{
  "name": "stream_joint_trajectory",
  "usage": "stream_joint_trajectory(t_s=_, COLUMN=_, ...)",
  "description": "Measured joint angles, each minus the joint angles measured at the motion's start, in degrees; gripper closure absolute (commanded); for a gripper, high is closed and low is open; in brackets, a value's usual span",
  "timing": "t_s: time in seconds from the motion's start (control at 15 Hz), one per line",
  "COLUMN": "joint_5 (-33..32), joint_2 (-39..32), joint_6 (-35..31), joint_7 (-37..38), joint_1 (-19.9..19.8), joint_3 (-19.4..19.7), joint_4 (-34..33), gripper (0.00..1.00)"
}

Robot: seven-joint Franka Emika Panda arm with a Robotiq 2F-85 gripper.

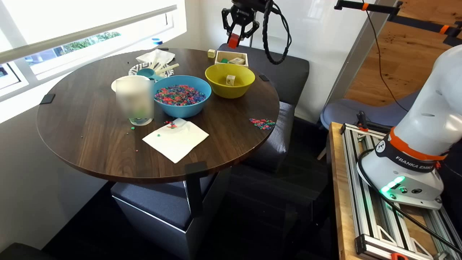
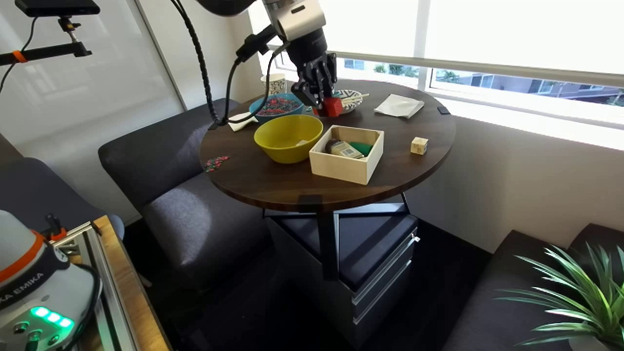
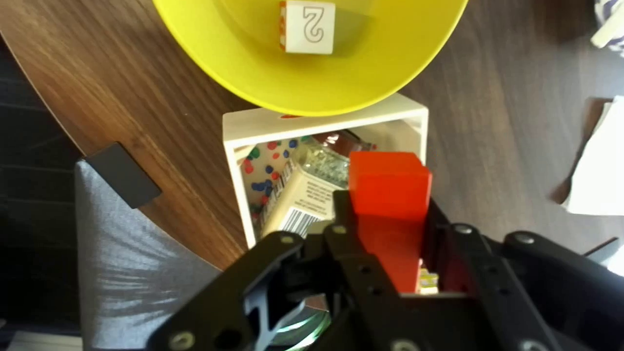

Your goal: Put the orange block in the box

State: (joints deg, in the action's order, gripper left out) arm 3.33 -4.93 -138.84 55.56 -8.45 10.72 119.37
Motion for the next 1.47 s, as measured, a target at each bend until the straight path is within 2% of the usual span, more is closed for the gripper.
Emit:
stream_joint_trajectory(t_s=0.33, joint_5=0.7, joint_2=-4.4, joint_6=6.9, joint_7=2.7, joint_1=-1.5, joint_3=1.0, joint_4=-4.9, gripper=0.92)
stream_joint_trajectory(t_s=0.6, joint_5=0.5, joint_2=-7.7, joint_6=7.9, joint_7=6.5, joint_1=-1.7, joint_3=1.7, joint_4=-7.0, gripper=0.92)
stream_joint_trajectory(t_s=0.67, joint_5=0.5, joint_2=-8.4, joint_6=7.9, joint_7=7.5, joint_1=-1.7, joint_3=1.8, joint_4=-7.2, gripper=0.53)
stream_joint_trajectory(t_s=0.73, joint_5=0.6, joint_2=-9.1, joint_6=7.9, joint_7=8.4, joint_1=-1.7, joint_3=1.8, joint_4=-7.4, gripper=0.41)
stream_joint_trajectory(t_s=0.8, joint_5=0.6, joint_2=-9.7, joint_6=7.9, joint_7=8.9, joint_1=-1.7, joint_3=1.8, joint_4=-7.5, gripper=0.36)
stream_joint_trajectory(t_s=1.07, joint_5=0.6, joint_2=-11.4, joint_6=7.8, joint_7=10.8, joint_1=-1.7, joint_3=1.8, joint_4=-8.2, gripper=0.05)
stream_joint_trajectory(t_s=1.2, joint_5=0.4, joint_2=-11.3, joint_6=7.7, joint_7=11.3, joint_1=-1.7, joint_3=1.9, joint_4=-8.4, gripper=0.00)
stream_joint_trajectory(t_s=1.47, joint_5=0.1, joint_2=-7.1, joint_6=5.6, joint_7=10.5, joint_1=-1.0, joint_3=1.9, joint_4=-7.6, gripper=0.00)
